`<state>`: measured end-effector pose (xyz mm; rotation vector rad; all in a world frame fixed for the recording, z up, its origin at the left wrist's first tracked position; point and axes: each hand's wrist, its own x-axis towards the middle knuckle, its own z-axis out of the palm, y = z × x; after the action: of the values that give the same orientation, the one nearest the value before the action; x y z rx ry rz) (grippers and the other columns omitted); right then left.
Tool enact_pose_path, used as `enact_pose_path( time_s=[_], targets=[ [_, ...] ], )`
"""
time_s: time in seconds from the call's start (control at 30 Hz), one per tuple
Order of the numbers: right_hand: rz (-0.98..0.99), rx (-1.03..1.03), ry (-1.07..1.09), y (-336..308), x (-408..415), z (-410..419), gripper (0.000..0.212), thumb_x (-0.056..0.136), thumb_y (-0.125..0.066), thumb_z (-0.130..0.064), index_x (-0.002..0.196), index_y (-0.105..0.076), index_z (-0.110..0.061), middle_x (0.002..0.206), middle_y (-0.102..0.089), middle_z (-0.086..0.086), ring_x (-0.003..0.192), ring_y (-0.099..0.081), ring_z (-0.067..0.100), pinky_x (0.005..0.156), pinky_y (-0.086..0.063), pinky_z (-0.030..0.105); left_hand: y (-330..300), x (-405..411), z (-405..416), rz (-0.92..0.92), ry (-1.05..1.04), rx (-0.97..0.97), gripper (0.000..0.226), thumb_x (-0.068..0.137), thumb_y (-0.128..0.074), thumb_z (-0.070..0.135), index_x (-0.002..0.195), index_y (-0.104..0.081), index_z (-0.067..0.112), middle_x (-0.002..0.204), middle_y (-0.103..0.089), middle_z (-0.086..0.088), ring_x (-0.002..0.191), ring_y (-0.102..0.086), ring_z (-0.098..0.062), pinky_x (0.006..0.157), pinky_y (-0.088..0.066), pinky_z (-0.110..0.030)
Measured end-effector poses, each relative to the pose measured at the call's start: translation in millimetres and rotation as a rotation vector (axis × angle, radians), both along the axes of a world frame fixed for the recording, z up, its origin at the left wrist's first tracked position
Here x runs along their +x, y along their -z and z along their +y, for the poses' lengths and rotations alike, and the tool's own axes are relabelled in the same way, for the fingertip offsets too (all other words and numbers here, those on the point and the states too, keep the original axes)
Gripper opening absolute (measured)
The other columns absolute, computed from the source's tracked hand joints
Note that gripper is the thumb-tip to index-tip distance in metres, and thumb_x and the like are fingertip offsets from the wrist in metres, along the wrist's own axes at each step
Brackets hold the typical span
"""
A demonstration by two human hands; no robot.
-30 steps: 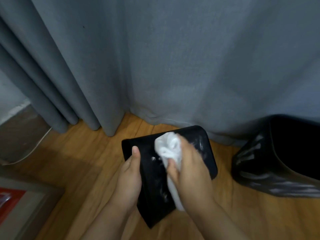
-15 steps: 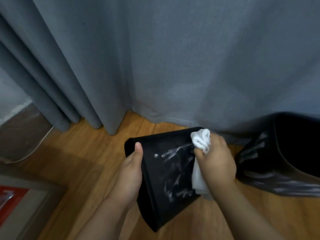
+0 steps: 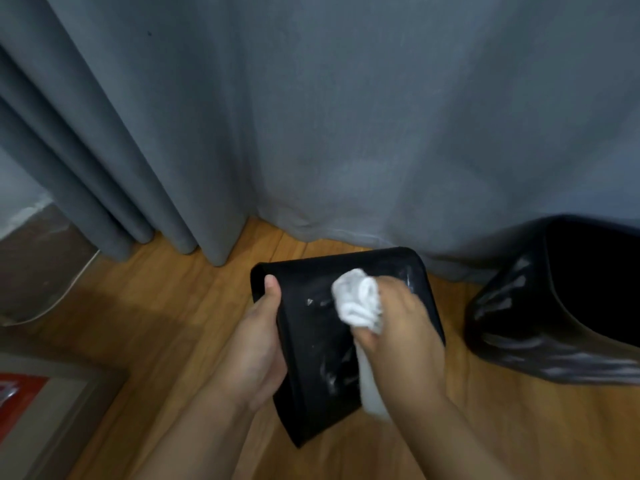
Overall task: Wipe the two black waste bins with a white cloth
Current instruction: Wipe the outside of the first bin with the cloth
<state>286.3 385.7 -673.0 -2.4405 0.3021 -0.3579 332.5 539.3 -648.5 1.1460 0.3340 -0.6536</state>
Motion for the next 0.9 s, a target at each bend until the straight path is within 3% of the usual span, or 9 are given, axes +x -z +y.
enact_pose_path(
  time_s=[0.13, 0.23, 0.3, 0.4, 0.47, 0.57, 0.73, 0.83, 0.9],
  targets=[
    [-0.054, -0.006, 0.016, -5.6, 3.7, 19.2, 0.054, 0.073, -0.068, -0.017, 0.124, -0.053, -0.026, 0.123, -0.054, -0.009, 0.104, -0.054, 0.016, 0.084, -0.044, 0.028, 1.4, 3.8, 2.8, 0.007, 0.016, -0.037, 0.064, 0.098, -0.027, 0.057, 0.127, -0.062, 0.011, 0.122, -0.071, -0.009, 0.111, -0.069, -0.021, 0.093, -0.048, -0.038],
    [-0.101, -0.055, -0.148, -18.9, -1.8, 45.8, 0.052, 0.073, -0.053, -0.026, 0.123, -0.049, -0.036, 0.123, -0.051, -0.017, 0.095, -0.052, 0.011, 0.071, -0.050, 0.028, 3.7, 9.7, 0.4, 0.071, -0.017, 0.011, 0.065, 0.090, -0.036, 0.057, 0.102, -0.067, 0.001, 0.095, -0.075, -0.019, 0.080, -0.076, -0.019, 0.065, -0.059, -0.029],
    [-0.121, -0.117, -0.186, -19.6, -3.3, 43.1, 0.049, 0.072, -0.050, -0.029, 0.121, -0.051, -0.035, 0.120, -0.053, -0.016, 0.091, -0.052, 0.010, 0.067, -0.049, 0.025, 4.9, 9.2, -0.8, 0.077, -0.039, 0.062, 0.062, 0.091, -0.038, 0.056, 0.101, -0.066, 0.001, 0.088, -0.076, -0.016, 0.073, -0.076, -0.017, 0.054, -0.058, -0.023],
    [-0.065, -0.152, -0.110, -7.0, -1.9, 18.0, 0.051, 0.071, -0.064, -0.017, 0.119, -0.054, -0.029, 0.120, -0.055, -0.011, 0.095, -0.052, 0.015, 0.071, -0.045, 0.027, 3.5, 5.9, 0.1, 0.029, -0.010, 0.055, 0.065, 0.097, -0.031, 0.057, 0.126, -0.061, 0.008, 0.113, -0.074, -0.010, 0.103, -0.072, -0.021, 0.087, -0.056, -0.035],
    [-0.024, -0.051, 0.040, -1.2, 2.2, 3.7, 0.044, 0.073, -0.067, -0.013, 0.115, -0.058, -0.026, 0.117, -0.057, -0.009, 0.095, -0.053, 0.019, 0.072, -0.039, 0.027, 5.7, 5.5, 3.4, 0.008, -0.006, 0.035, 0.062, 0.097, -0.029, 0.057, 0.128, -0.061, 0.013, 0.122, -0.071, -0.008, 0.113, -0.068, -0.022, 0.102, -0.046, -0.042],
    [-0.042, -0.044, 0.034, -6.8, 6.7, 18.1, 0.053, 0.070, -0.070, -0.013, 0.119, -0.056, -0.029, 0.121, -0.054, -0.012, 0.098, -0.051, 0.015, 0.075, -0.039, 0.025, 2.9, 5.5, 2.6, -0.006, 0.004, 0.007, 0.060, 0.099, -0.028, 0.056, 0.121, -0.065, 0.014, 0.116, -0.074, -0.007, 0.108, -0.070, -0.019, 0.096, -0.048, -0.038],
    [-0.120, -0.116, -0.176, -15.0, 2.7, 42.4, 0.048, 0.070, -0.055, -0.027, 0.117, -0.051, -0.033, 0.120, -0.051, -0.018, 0.091, -0.046, 0.005, 0.070, -0.040, 0.017, 6.1, 7.3, -2.5, -0.020, -0.032, 0.139, 0.055, 0.100, -0.033, 0.052, 0.096, -0.067, 0.009, 0.076, -0.078, -0.002, 0.071, -0.075, -0.008, 0.063, -0.058, -0.020],
    [-0.084, -0.120, -0.059, -4.4, 3.6, 19.0, 0.048, 0.072, -0.060, -0.019, 0.117, -0.051, -0.029, 0.119, -0.054, -0.011, 0.096, -0.049, 0.012, 0.071, -0.040, 0.023, 1.0, 6.6, -2.0, 0.007, 0.019, 0.095, 0.063, 0.098, -0.029, 0.057, 0.120, -0.066, 0.011, 0.110, -0.075, -0.007, 0.105, -0.071, -0.019, 0.098, -0.050, -0.036],
    [-0.037, -0.016, 0.115, 4.4, 12.2, 2.2, 0.034, 0.076, -0.061, -0.018, 0.109, -0.057, -0.021, 0.109, -0.058, -0.005, 0.095, -0.054, 0.020, 0.072, -0.039, 0.025, 1.4, 5.2, 1.2, 0.000, 0.009, 0.079, 0.060, 0.097, -0.029, 0.058, 0.125, -0.063, 0.017, 0.120, -0.072, -0.003, 0.115, -0.066, -0.020, 0.106, -0.044, -0.043]
  ],
)
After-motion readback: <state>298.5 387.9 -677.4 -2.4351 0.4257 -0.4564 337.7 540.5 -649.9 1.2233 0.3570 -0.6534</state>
